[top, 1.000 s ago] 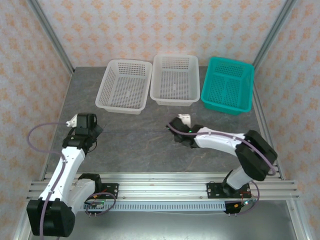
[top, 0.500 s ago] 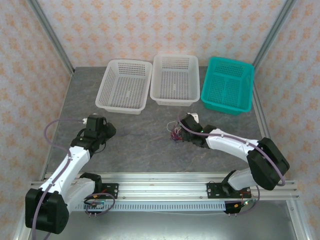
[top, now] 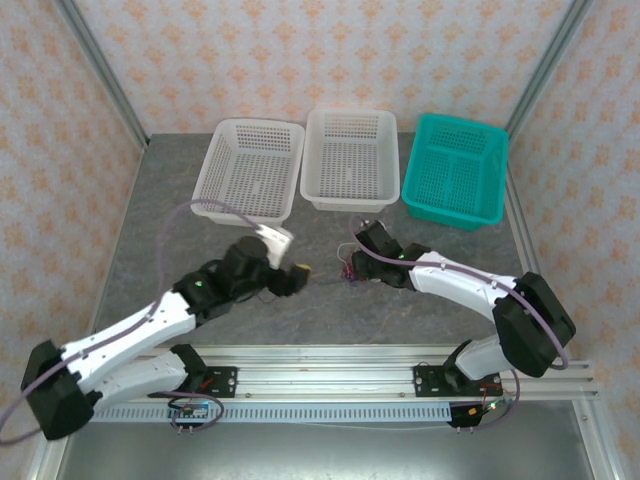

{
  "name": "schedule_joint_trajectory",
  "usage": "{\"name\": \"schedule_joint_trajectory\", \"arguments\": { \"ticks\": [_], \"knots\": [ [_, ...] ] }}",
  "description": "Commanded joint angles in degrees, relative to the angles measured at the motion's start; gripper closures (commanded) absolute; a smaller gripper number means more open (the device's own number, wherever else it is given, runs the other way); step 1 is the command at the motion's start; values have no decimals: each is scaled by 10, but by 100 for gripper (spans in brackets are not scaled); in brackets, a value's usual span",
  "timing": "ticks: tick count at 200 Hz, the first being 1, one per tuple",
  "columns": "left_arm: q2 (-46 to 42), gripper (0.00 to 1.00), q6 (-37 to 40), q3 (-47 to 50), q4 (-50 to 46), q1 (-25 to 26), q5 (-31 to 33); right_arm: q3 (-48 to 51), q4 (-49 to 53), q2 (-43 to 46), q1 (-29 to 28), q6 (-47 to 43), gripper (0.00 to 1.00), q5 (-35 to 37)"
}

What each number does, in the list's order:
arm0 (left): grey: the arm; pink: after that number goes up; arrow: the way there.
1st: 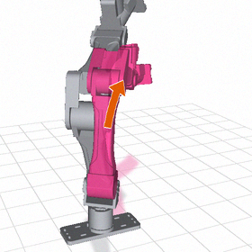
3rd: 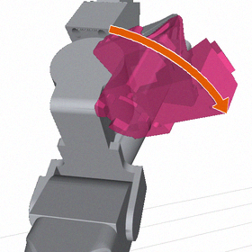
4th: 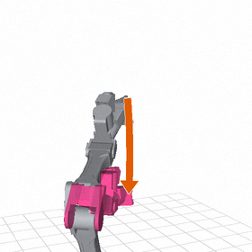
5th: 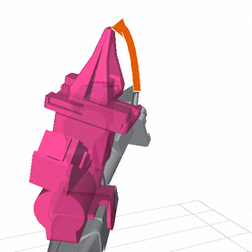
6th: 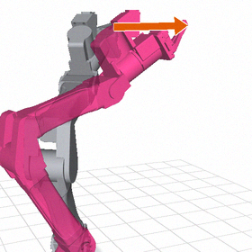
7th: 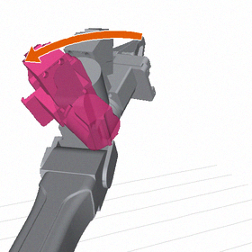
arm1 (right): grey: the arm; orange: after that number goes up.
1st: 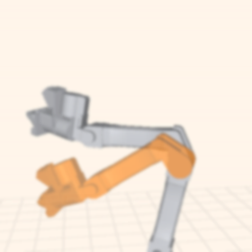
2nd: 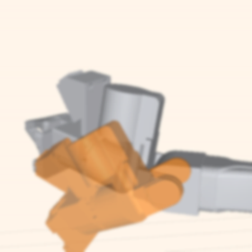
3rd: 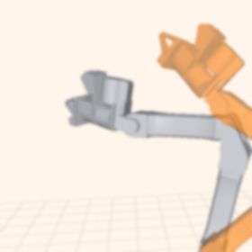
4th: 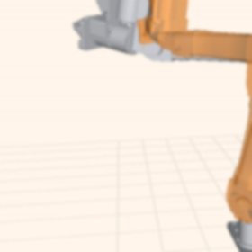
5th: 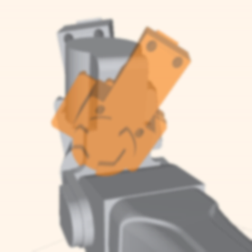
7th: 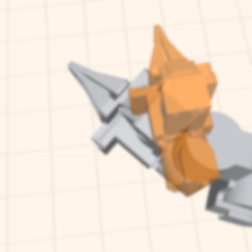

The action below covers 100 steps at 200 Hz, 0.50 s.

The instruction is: Untangle the cables

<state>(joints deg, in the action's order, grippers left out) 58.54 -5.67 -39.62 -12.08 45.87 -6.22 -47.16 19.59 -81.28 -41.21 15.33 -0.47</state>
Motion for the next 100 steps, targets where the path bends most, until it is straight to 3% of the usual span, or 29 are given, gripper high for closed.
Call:
{"name": "schedule_joint_trajectory", "arguments": {
  "ticks": [1, 36, 62, 100],
  "knots": [
    [69, 19, 188, 30, 103, 43, 9, -20, 24, 2, -1, -4, 60, 12],
    [178, 23, 243, 13, 193, 58, 16, -19, 44, 24, -1, -1, 60, 26],
    [265, 23, 264, -30, 203, 58, -23, -4, 37, 47, -1, 9, 57, 32],
    [368, 29, 239, -66, 260, 59, -22, -1, 43, 61, 0, 13, 54, 37]
  ]
}}
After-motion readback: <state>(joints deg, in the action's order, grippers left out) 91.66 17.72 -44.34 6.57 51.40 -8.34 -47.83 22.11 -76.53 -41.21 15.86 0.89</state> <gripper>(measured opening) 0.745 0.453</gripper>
